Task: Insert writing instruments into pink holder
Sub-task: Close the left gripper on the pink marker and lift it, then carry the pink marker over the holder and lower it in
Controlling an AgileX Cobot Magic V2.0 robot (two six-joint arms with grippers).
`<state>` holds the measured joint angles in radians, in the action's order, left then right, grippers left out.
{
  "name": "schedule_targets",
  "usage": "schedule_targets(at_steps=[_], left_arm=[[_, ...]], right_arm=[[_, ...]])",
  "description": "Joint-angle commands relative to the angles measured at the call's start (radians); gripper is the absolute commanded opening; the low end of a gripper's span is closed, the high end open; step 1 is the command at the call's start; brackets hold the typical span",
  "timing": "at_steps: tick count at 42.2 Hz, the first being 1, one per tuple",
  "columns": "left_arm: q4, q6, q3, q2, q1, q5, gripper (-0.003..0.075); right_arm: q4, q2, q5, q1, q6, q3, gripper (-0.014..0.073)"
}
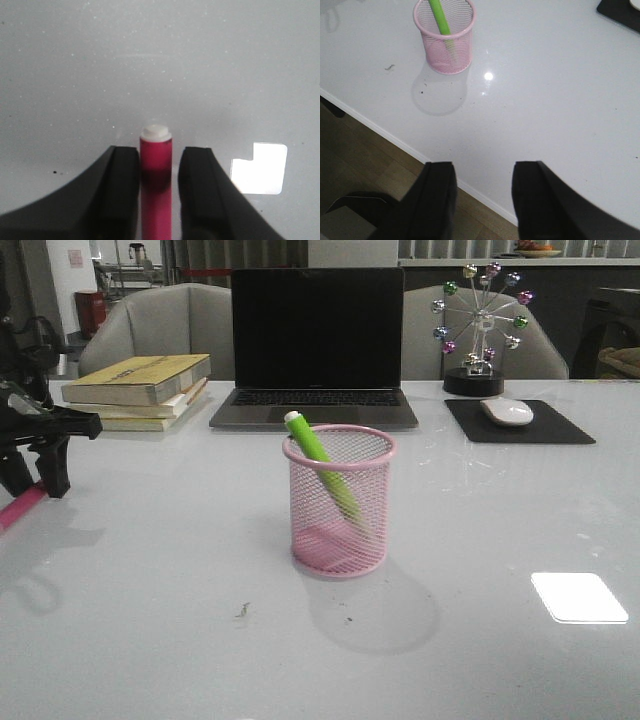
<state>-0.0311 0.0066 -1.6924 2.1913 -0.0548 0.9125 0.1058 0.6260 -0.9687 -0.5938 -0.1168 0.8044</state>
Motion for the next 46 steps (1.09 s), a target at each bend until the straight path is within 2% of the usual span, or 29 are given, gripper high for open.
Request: schedule_targets(at_steps=[1, 3, 9, 24, 35, 46], left_arm=[[-0.004, -0.007, -0.036, -0.069, 0.001, 0.003, 0.012], [-0.004, -0.007, -0.034, -0.084, 0.001, 0.001, 0.0088], [-0.042, 0.024, 0.023, -0.174, -0.007, -0.05, 0.0092], [-0.057, 0.067, 0.365, -0.593, -0.112, -0.42, 0.0092], [-0.117, 0.067, 0.615, -0.832, -0.323, -0.835, 0.0092], [-0.161, 0.067, 0.729, -0.811, -0.608, -1.275, 0.0092]], right_arm=[[0.021, 0.0, 0.073, 0.007, 0.004, 0.023, 0.0393], [0.021, 0.0, 0.073, 0.007, 0.004, 0.023, 0.0393], [0.021, 0.0, 0.073, 0.007, 0.004, 0.023, 0.0393], [0.021, 0.0, 0.073, 0.007, 0.004, 0.023, 0.0393], [0.021, 0.0, 0.073, 0.007, 0.004, 0.023, 0.0393], [0.021, 0.0, 0.073, 0.007, 0.004, 0.023, 0.0393]])
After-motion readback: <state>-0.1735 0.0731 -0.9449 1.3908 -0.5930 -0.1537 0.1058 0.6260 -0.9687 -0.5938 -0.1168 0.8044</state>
